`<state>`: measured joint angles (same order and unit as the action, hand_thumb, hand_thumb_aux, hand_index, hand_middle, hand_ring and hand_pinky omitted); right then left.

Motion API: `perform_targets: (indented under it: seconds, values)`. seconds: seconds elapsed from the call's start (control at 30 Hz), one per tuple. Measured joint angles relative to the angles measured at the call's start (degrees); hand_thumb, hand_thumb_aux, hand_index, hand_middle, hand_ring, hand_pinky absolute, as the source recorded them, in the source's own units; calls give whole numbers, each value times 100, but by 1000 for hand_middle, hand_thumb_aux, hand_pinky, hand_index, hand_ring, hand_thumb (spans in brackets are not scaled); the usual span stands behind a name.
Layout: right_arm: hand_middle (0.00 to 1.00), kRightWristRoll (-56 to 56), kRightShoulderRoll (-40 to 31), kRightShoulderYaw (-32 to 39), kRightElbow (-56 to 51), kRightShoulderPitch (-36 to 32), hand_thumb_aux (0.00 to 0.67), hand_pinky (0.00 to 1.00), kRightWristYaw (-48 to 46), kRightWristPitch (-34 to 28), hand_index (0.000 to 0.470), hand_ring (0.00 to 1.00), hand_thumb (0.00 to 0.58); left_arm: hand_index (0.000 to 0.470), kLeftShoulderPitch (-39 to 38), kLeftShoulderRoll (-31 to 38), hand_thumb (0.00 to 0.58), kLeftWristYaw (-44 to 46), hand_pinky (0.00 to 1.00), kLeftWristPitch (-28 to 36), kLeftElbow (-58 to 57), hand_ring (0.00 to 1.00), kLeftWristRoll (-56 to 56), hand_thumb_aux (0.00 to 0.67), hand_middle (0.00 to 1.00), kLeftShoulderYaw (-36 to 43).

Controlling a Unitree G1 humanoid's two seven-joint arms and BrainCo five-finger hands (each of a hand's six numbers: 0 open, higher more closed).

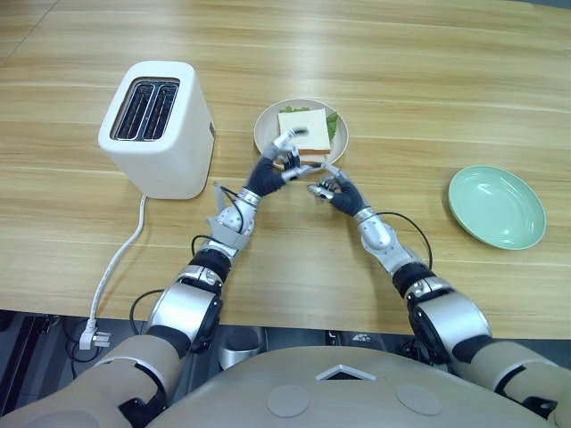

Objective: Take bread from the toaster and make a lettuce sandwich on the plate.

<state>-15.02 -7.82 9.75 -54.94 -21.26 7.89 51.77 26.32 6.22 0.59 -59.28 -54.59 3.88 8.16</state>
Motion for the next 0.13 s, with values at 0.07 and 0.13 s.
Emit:
perform_targets:
  seconds: [0.07, 0.13]
  values:
    - [0, 427, -143, -415, 403, 52, 0, 0, 76, 326, 0, 0, 0, 0, -114, 8, 0, 63, 0, -18, 186, 0, -431, 0, 0, -343]
    - [0, 746, -182, -681, 561, 52, 0, 0, 33, 388, 0, 0, 0, 0, -179, 5, 0, 77, 0, 39, 288, 0, -698, 0, 0, -632]
